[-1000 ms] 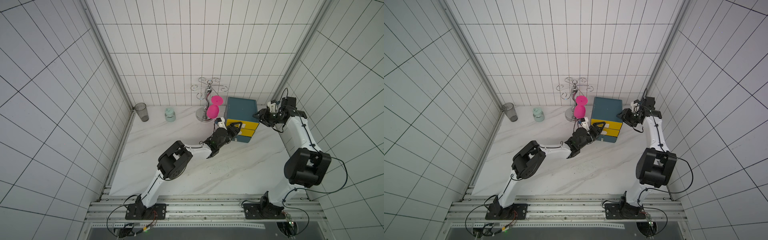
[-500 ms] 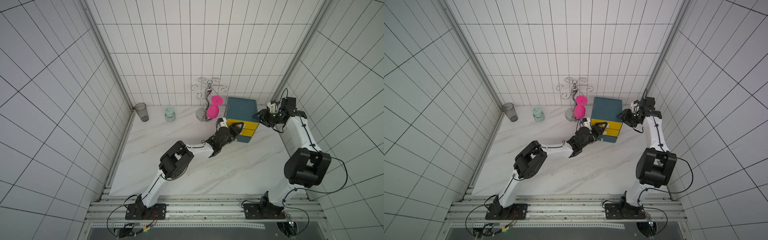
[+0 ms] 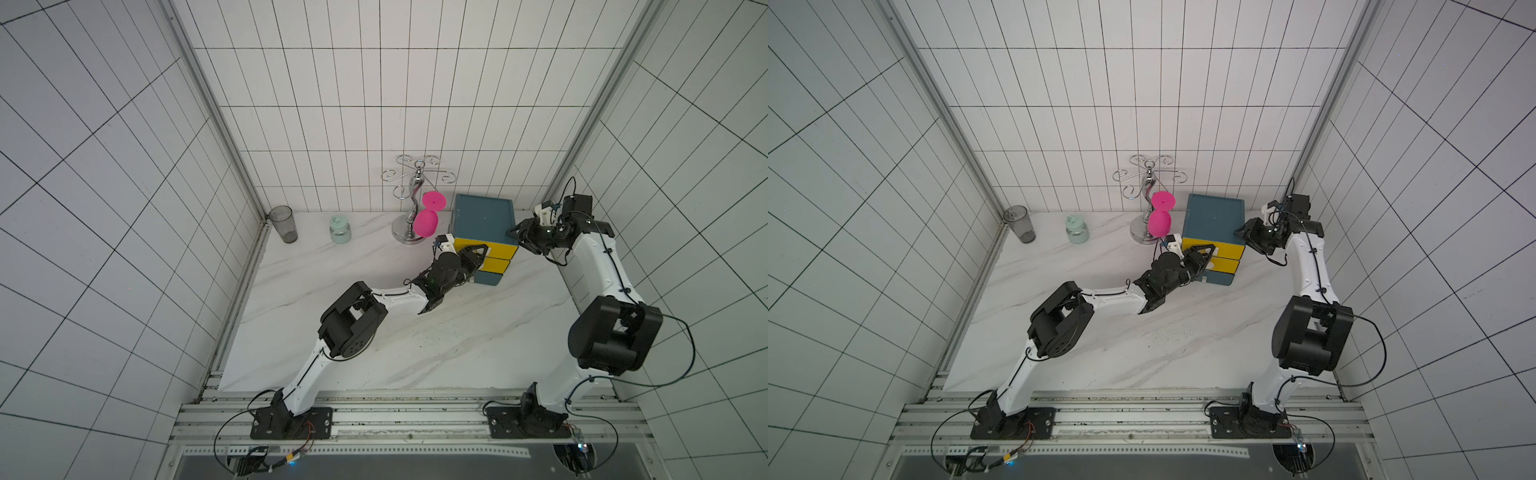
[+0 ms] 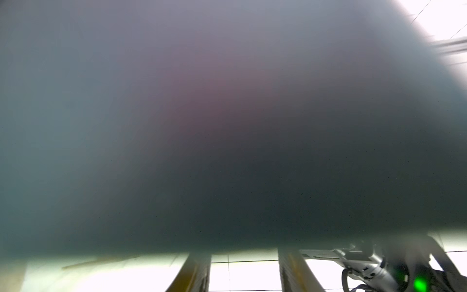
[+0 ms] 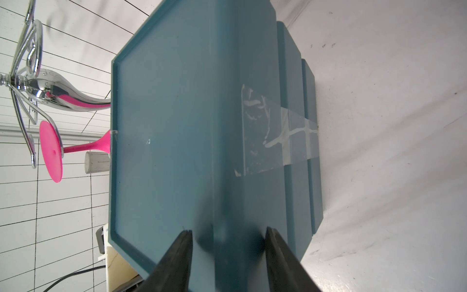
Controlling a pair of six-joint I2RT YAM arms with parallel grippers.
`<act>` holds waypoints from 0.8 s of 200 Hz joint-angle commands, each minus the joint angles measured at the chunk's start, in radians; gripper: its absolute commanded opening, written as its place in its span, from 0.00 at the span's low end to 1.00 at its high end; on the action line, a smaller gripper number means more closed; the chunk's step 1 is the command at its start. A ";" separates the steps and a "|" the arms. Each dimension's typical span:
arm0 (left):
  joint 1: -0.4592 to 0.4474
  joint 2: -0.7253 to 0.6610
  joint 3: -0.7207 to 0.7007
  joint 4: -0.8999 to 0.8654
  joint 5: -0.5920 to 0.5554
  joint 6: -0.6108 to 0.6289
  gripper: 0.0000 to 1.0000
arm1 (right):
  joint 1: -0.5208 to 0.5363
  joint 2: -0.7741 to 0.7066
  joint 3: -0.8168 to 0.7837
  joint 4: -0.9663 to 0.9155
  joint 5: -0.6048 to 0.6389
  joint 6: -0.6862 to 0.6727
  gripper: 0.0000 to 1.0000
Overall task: Take the postcards out of the drawer
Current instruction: Open the drawer in the storage box.
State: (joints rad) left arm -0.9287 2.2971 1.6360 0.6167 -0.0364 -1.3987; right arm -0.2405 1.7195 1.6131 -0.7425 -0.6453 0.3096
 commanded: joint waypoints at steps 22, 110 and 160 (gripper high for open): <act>-0.004 0.030 0.024 0.006 0.013 0.008 0.36 | 0.009 -0.011 -0.011 -0.030 -0.044 -0.011 0.49; -0.028 -0.110 -0.228 0.115 0.019 -0.040 0.35 | 0.010 -0.004 -0.005 -0.029 -0.040 -0.010 0.48; -0.052 -0.204 -0.340 0.118 0.018 -0.013 0.36 | 0.011 0.002 0.013 -0.031 -0.033 -0.007 0.48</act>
State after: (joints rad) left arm -0.9638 2.1422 1.3502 0.7494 -0.0242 -1.4235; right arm -0.2390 1.7195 1.6131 -0.7555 -0.6670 0.3096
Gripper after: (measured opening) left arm 0.361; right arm 0.483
